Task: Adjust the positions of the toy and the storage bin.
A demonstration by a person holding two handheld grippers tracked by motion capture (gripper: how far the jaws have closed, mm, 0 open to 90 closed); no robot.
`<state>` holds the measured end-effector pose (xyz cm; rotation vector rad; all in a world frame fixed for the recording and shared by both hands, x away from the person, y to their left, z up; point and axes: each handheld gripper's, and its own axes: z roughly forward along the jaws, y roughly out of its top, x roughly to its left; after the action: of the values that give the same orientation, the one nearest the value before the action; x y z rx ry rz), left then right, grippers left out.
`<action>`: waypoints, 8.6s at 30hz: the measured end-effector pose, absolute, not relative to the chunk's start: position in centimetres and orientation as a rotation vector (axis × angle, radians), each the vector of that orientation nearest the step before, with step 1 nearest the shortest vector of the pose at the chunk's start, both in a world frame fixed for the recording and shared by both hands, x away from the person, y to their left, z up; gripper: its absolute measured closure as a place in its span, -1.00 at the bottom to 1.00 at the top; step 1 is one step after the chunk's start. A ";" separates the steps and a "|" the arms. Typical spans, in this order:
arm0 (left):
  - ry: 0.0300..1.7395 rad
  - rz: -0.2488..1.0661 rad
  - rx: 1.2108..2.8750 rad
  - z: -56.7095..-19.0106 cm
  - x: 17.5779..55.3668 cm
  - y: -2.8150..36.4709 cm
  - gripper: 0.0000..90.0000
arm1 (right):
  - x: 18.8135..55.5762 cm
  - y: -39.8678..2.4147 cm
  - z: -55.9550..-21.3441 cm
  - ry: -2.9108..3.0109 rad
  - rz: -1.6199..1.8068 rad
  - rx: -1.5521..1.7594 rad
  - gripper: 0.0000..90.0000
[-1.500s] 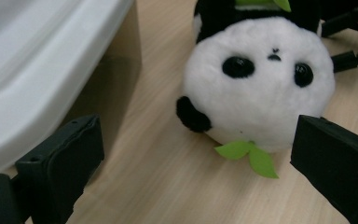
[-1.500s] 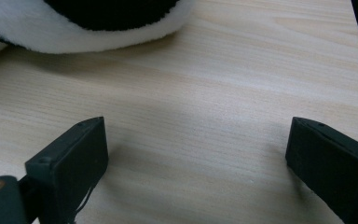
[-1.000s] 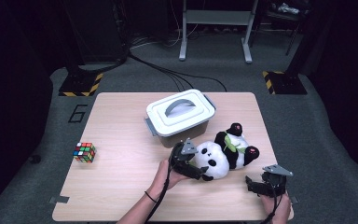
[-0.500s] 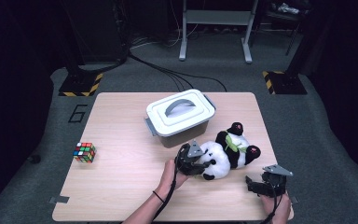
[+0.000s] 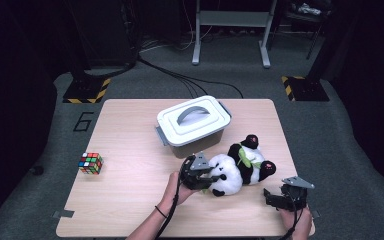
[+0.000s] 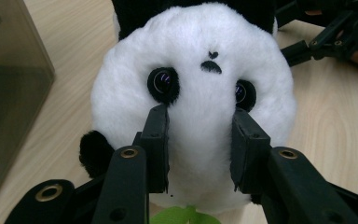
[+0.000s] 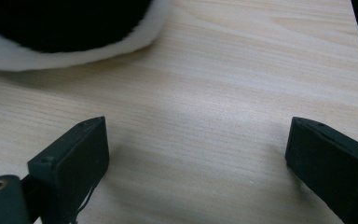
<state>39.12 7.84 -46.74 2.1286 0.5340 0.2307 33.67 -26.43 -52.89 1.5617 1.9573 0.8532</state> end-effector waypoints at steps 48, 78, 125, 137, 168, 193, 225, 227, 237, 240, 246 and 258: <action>0.747 0.259 2.061 -42.9 34.7 19.5 -0.73 | 33.7 -26.4 -52.9 1.952 0.851 1.564 -0.87; 0.678 0.443 2.127 -42.3 33.8 10.3 0.62 | 33.7 -26.4 -52.9 1.952 0.851 1.563 -0.87; 0.811 0.311 2.156 -43.7 32.7 15.0 0.52 | 33.7 -26.4 -52.9 1.951 0.850 1.565 -0.87; 0.676 0.306 2.133 -42.4 32.7 18.5 0.62 | 33.7 -26.4 -52.9 1.951 0.851 1.565 -0.87; 0.999 0.382 2.061 -44.3 32.1 21.4 0.32 | 33.7 -26.4 -52.9 1.948 0.850 1.567 -0.87; 0.728 0.431 2.069 -41.7 35.0 25.4 0.65 | 33.7 -26.4 -52.9 1.949 0.850 1.566 -0.87; 0.840 0.392 2.070 -43.6 38.1 29.6 0.28 | 33.7 -26.4 -52.9 1.948 0.850 1.566 -0.87; 0.851 0.399 2.052 -43.4 38.0 29.7 0.03 | 33.7 -26.4 -52.9 1.948 0.850 1.566 -0.87; 0.937 0.478 2.031 -41.3 35.2 30.9 -0.65 | 33.7 -26.4 -52.9 1.948 0.850 1.566 -0.87; 0.960 0.499 2.018 -41.3 34.0 31.6 -0.67 | 33.7 -26.4 -52.9 1.948 0.850 1.566 -0.87; 1.063 0.537 2.017 -42.2 31.9 33.9 -0.71 | 33.7 -26.4 -52.9 1.949 0.850 1.566 -0.87; 1.285 0.477 2.017 -48.3 30.7 35.0 -0.95 | 33.7 -26.4 -52.9 1.948 0.850 1.566 -0.87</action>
<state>30.73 35.02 -48.34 2.0174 1.2850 0.4772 33.69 -26.36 -52.88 1.5658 1.9485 0.8498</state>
